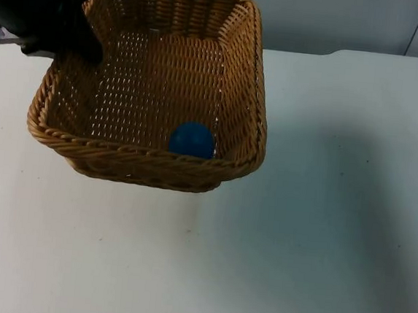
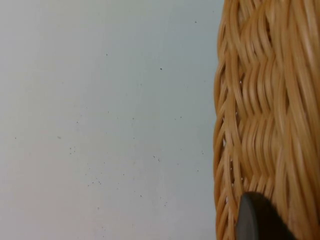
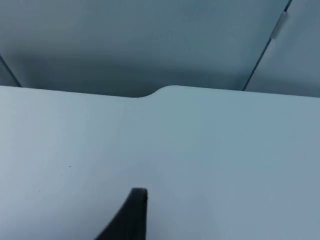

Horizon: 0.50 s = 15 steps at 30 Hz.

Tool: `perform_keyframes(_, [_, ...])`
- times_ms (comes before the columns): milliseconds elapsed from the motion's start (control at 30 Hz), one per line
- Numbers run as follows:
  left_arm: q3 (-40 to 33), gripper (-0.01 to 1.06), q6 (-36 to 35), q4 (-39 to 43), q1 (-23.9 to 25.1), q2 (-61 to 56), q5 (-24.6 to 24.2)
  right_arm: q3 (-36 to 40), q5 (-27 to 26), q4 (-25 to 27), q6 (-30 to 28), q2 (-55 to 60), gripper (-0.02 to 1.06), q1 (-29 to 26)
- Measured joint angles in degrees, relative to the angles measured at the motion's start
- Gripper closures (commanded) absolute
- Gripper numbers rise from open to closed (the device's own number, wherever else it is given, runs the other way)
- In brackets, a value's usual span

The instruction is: Pick up the basket with the left hand and place the ball into the basket with the right hand.

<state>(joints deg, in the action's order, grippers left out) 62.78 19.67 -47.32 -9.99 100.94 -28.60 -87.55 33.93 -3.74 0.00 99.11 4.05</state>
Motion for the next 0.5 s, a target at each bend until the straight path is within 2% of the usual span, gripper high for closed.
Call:
perform_keyframes(33, [0.0, 1.05, 0.0, 0.0, 0.0, 0.0, 0.0, 0.0, 0.0, 0.0, 0.0, 0.0, 0.0, 0.0])
perform_keyframes(167, [0.0, 1.05, 0.0, 0.39, 0.0, 0.0, -0.49, 10.18, -4.67, -10.13, 11.93, -8.09, 0.0, 0.0])
perform_keyframes(200, [0.0, 1.05, 0.0, 0.39, 0.0, 0.0, -0.49, 10.18, -4.67, -10.13, 11.93, -8.09, 0.0, 0.0])
perform_keyframes(333, [0.0, 1.05, 0.0, 1.73, 0.0, 0.0, -1.0, 23.22, -6.47, -18.33, 18.39, -18.73, 0.0, 0.0])
perform_keyframes(367, [0.0, 1.05, 0.0, 1.73, 0.0, 0.0, -1.0, 23.22, -6.47, -18.33, 18.39, -18.73, 0.0, 0.0])
perform_keyframes(500, [0.0, 1.05, 0.13, 2.6, 0.0, 0.0, -1.48, 34.25, -7.51, -19.19, 19.71, -29.81, 0.0, 0.0])
